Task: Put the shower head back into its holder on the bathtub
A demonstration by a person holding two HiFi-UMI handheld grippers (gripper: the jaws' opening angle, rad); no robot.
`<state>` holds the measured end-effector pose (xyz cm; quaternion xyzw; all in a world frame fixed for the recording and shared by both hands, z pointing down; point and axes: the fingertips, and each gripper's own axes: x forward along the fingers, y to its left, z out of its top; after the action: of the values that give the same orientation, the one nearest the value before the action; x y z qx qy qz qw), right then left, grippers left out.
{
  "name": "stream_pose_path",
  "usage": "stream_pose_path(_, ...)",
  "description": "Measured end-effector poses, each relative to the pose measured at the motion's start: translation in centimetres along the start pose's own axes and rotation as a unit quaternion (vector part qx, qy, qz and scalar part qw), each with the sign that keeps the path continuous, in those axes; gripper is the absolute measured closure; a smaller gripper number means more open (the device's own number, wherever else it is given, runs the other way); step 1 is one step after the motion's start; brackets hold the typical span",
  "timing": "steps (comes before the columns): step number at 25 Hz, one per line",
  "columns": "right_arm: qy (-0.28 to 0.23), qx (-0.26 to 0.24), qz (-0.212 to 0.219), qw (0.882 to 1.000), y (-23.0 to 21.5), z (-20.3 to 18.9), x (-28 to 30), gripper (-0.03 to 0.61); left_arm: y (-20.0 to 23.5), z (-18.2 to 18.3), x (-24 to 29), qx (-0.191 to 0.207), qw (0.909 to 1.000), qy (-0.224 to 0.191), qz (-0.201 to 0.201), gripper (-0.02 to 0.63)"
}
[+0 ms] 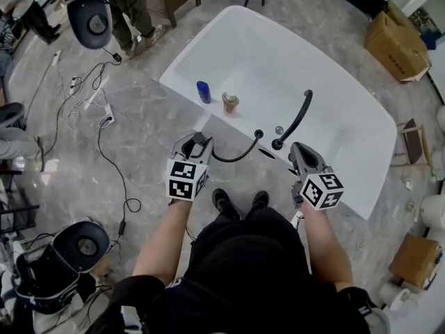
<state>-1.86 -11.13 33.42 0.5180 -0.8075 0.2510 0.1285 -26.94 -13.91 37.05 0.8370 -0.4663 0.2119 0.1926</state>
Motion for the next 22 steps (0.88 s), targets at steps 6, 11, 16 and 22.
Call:
stream_pose_path(6, -0.034, 0.026, 0.015, 0.999, -0.2, 3.4, -0.1, 0.563, 0.0, 2.2, -1.2, 0.006, 0.9998, -0.014, 0.011, 0.472)
stream_pose_path(11, -0.053, 0.012, 0.057, 0.997, -1.9, 5.1, -2.4, 0.565, -4.2, 4.5, -0.6, 0.016, 0.9995, -0.025, 0.012, 0.472)
stream_pose_path(16, -0.056, -0.022, 0.066, 0.996, -6.0, 7.0, -4.4, 0.565, -7.8, 8.2, 0.5, 0.021, 0.9987, -0.041, 0.021, 0.471)
stream_pose_path(22, -0.083, -0.039, 0.092, 0.992, -11.2, 9.9, -7.7, 0.565, -13.0, 12.9, 0.6, 0.022, 0.9956, -0.079, 0.045, 0.471)
